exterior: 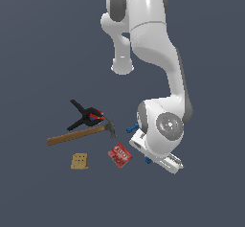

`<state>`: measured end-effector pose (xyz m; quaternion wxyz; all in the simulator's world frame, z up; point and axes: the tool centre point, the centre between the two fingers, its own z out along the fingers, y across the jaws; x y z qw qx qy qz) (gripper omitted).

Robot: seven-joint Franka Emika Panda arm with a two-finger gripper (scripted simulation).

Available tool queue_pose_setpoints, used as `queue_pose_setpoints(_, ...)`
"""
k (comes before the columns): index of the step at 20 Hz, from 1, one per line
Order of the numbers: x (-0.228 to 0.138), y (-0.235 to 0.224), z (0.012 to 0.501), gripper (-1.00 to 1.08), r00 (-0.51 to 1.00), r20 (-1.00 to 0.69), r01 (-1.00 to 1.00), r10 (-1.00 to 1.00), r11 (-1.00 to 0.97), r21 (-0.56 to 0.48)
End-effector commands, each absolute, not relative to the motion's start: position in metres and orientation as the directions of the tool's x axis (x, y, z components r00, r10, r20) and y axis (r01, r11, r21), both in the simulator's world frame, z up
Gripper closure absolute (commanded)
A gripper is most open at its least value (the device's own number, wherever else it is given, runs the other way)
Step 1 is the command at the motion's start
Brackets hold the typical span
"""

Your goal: Pick up a designated object from a clutter of objects.

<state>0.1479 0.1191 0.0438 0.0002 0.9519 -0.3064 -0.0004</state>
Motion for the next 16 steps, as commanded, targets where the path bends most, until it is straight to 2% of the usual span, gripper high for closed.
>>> queue_pose_setpoints(1, 0.148, 0.116, 0.048, 1.08, 0.812, 0.000, -0.584, -0.584, -0.812, 0.000)
queue_pose_setpoints(9, 0.143, 0.090, 0.083, 1.08, 0.812, 0.000, -0.584, -0.584, -0.812, 0.000)
queue_pose_setpoints(16, 0.134, 0.046, 0.145, 1.08, 0.812, 0.000, -0.584, -0.584, -0.812, 0.000)
